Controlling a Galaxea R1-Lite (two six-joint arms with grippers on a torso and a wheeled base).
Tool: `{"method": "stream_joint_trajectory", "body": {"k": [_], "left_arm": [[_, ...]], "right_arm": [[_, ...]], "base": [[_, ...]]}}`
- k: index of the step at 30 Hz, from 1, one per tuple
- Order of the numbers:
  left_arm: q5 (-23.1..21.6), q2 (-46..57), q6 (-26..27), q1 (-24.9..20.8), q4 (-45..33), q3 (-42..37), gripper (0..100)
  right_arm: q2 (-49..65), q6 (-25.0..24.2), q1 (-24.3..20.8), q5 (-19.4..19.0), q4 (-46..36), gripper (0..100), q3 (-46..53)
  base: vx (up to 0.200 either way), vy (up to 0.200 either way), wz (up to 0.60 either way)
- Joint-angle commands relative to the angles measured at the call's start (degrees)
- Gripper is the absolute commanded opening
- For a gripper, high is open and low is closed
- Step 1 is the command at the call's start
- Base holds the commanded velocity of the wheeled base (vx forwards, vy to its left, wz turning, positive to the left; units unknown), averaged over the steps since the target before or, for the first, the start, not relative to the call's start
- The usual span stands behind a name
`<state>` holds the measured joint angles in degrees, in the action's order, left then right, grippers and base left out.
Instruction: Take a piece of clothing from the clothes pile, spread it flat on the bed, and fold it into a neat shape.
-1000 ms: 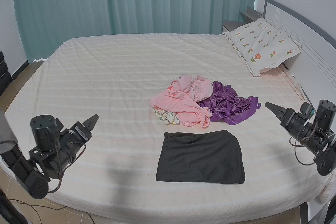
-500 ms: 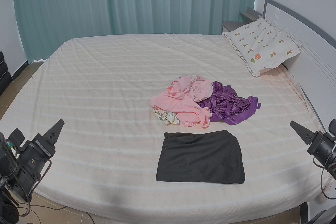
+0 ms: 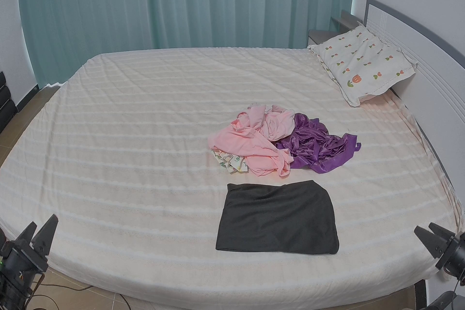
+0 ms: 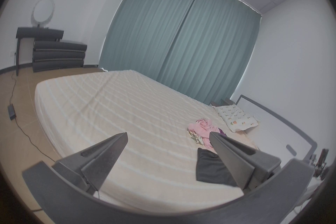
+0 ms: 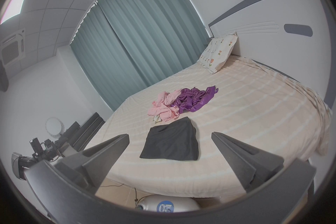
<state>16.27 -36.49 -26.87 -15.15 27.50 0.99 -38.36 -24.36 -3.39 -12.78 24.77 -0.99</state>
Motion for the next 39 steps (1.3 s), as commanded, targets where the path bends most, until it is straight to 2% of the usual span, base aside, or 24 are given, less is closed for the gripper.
{"method": "stream_joint_trajectory", "body": {"k": [1,3,4,5,8,18,21,23,25,27,35,37,39], "left_arm": [[0.34,30.33,9.91,1.53,-20.91,-0.46,100],[1.57,31.30,10.43,1.97,-23.81,-0.46,100],[1.57,31.30,10.43,1.97,-23.81,-0.46,100],[1.83,31.21,9.55,2.06,-23.90,-0.55,100],[3.59,31.30,10.52,2.23,-23.81,-0.46,100],[10.71,31.30,15.88,2.23,-23.99,-0.81,100],[15.01,31.21,21.51,3.29,-22.32,-0.55,100],[15.01,31.21,22.39,4.25,-21.44,-0.55,100],[14.93,31.21,24.85,7.95,-20.21,-0.64,100],[14.93,31.30,25.73,9.09,-20.73,-0.99,100],[15.28,31.30,26.34,9.26,-21.70,-0.99,100],[15.81,31.39,26.69,11.02,-21.88,-0.99,100],[15.81,31.39,26.69,11.02,-21.88,-0.99,100]], "right_arm": [[23.25,6.78,1.10,-0.06,-16.51,100,0.02],[27.38,10.12,2.69,-0.06,-20.90,100,0.02],[27.38,10.12,2.69,-0.06,-20.90,100,0.02],[30.98,11.88,3.13,-0.14,-24.77,100,-0.59],[34.58,12.67,2.95,-0.06,-28.64,100,-2.44],[38.36,13.37,3.39,0.82,-28.90,100,-2.53],[38.36,15.83,3.39,3.55,-28.81,100,-2.53],[38.36,16.71,3.39,4.16,-28.81,100,-2.44],[38.36,18.73,3.39,5.39,-28.81,100,-2.44],[38.36,20.31,3.39,5.66,-28.90,100,-2.44],[38.36,24.44,3.39,11.19,-28.81,100,-2.18],[38.36,24.62,3.39,13.57,-28.90,100,-2.26],[38.36,24.62,3.39,13.57,-28.90,100,-2.26]], "base": [[0.000,0.000,0.00],[0.000,0.000,0.00],[0.000,0.000,0.00],[0.000,0.000,0.00],[0.000,0.000,0.00],[0.000,0.000,0.00],[0.000,0.000,0.00],[0.000,0.000,0.00],[0.000,0.000,0.00],[0.000,0.000,0.00],[0.000,0.000,0.00],[0.000,0.000,0.00],[0.000,0.000,0.00]]}}
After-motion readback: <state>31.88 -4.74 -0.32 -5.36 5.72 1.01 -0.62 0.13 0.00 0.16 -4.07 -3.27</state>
